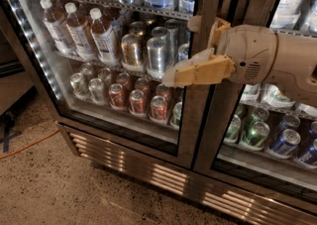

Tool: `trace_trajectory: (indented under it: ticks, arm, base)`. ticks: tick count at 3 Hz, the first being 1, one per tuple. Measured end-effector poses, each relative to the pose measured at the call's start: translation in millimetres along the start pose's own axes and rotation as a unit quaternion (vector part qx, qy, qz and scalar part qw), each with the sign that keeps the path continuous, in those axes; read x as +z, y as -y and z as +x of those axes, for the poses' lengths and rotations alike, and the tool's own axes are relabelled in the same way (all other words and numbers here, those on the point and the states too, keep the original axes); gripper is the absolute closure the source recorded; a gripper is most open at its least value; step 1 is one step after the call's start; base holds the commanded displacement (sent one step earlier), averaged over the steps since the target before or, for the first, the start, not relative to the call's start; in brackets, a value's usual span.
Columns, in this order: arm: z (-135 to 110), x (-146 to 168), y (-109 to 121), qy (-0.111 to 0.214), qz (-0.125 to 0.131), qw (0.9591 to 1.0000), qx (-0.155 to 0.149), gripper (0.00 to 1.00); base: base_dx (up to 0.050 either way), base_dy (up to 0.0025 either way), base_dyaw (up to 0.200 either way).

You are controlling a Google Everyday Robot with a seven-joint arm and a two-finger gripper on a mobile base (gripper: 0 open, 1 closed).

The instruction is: Open left fridge door

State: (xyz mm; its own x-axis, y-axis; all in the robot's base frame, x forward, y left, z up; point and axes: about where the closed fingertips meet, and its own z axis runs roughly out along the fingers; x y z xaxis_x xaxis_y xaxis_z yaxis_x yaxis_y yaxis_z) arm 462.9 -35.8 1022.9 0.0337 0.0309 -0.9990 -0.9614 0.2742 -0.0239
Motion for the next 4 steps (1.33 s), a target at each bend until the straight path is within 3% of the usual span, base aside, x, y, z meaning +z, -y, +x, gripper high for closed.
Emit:
trace_trajectory:
  ticks: [1,3,4]
  arm:
    - [0.0,0.0,0.0,0.000,0.000,1.0000,0.000,0.19]
    - [0.0,0.1,0.0,0.000,0.000,1.0000,0.000,0.65]
    - [0.0,0.1,0.0,0.000,0.000,1.0000,0.000,1.00]
  base:
    - [0.000,0.00000,0.000]
    - [0.000,0.00000,0.000]
    - [-0.048,-0.00002,0.000]
